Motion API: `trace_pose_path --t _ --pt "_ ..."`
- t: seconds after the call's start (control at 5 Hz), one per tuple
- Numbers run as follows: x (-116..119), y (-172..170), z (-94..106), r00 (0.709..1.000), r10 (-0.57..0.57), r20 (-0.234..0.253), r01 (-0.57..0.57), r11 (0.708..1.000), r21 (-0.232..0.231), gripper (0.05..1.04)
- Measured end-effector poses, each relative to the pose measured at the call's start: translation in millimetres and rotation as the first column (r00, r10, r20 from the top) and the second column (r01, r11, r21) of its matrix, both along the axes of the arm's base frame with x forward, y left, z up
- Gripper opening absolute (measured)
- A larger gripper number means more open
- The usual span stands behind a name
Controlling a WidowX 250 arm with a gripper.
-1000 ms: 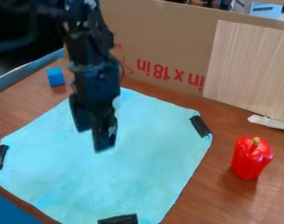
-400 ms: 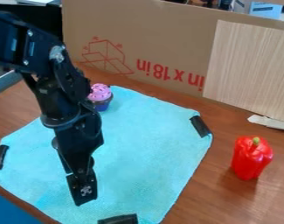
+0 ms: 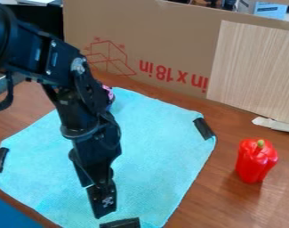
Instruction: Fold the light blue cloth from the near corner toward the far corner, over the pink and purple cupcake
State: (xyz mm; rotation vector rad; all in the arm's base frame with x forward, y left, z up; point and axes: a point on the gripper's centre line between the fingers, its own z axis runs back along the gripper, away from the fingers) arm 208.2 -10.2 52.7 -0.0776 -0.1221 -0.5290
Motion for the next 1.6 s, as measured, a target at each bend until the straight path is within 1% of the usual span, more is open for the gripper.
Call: trace_pose_path --t 0.2,0.6,0.8,1.0,1.2,1.4,1.6 --pt "-5.4 -5.4 -11.0 0.999 -0.035 0.026 0.035 0.999 0.019 1.001" --pt "-17.4 -15.8 -23.7 0.997 -0.069 0.042 0.068 0.997 0.023 1.001" --pt "-14.9 -20.2 -23.4 0.996 -0.06 0.061 0.059 0.998 0.019 1.001" --pt "-14.1 -26.1 -24.2 0.996 -0.053 0.069 0.052 0.999 0.01 0.945" --pt "-11.1 -28.3 -28.0 0.996 -0.003 0.089 0.005 1.0 -0.02 0.662" --pt "-7.5 -24.1 -29.2 0.995 0.035 0.098 -0.033 0.999 -0.026 0.369" --pt "-8.3 -23.7 -27.8 0.996 0.059 0.069 -0.056 0.997 -0.047 0.169"
